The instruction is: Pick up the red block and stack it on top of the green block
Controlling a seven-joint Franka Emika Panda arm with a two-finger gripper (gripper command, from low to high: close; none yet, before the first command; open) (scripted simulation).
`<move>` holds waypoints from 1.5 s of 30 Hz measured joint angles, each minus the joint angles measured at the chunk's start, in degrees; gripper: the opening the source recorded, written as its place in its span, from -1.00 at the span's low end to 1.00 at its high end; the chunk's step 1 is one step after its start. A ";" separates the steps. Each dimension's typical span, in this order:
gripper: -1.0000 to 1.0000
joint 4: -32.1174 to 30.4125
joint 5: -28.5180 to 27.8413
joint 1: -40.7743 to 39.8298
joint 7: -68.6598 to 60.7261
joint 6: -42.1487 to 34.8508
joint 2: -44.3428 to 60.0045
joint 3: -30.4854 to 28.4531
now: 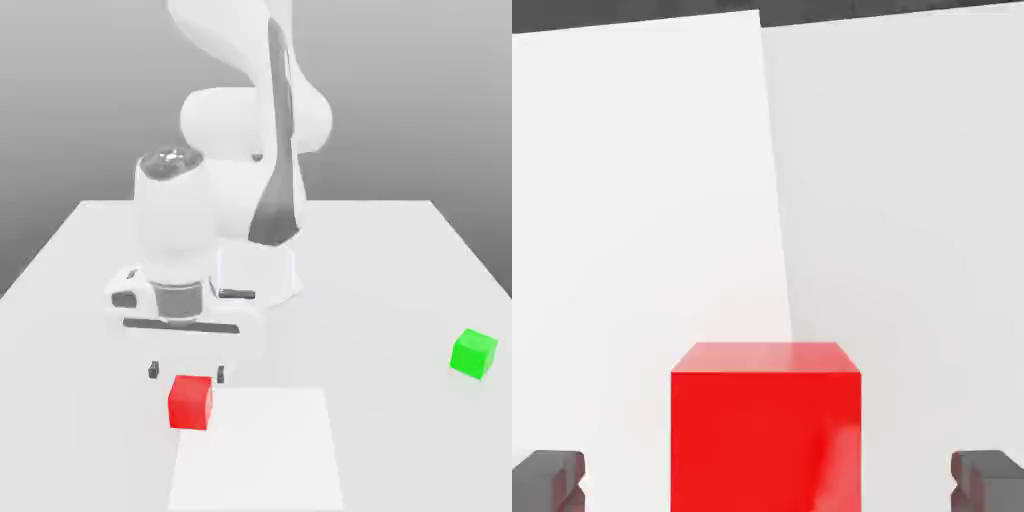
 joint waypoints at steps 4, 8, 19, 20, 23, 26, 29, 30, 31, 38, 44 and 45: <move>-1.00 0.62 2.97 -2.69 -2.07 4.12 4.94 3.43; -1.00 0.62 2.83 -2.74 -1.93 4.08 4.94 3.45; -1.00 -1.19 -5.32 -2.75 3.32 -7.25 -8.34 1.47; -1.00 -0.93 -5.40 -1.86 2.25 -8.06 -8.86 3.10; -1.00 0.36 -5.30 8.98 -2.25 -9.85 -9.38 7.84; -1.00 1.93 -5.02 17.70 -7.52 -11.53 -9.49 11.45; -1.00 3.49 -4.69 26.38 -12.78 -13.14 -9.55 15.12; -1.00 4.01 -4.57 29.27 -14.54 -13.67 -9.56 16.34; -1.00 4.53 -4.46 32.16 -16.29 -14.21 -9.57 17.57; -1.00 7.39 -6.08 48.82 -23.80 -13.42 -5.77 22.32; 1.00 7.84 -10.71 48.36 -20.71 -6.57 1.74 19.31; 1.00 7.84 -10.71 48.36 -20.71 -6.57 1.74 19.31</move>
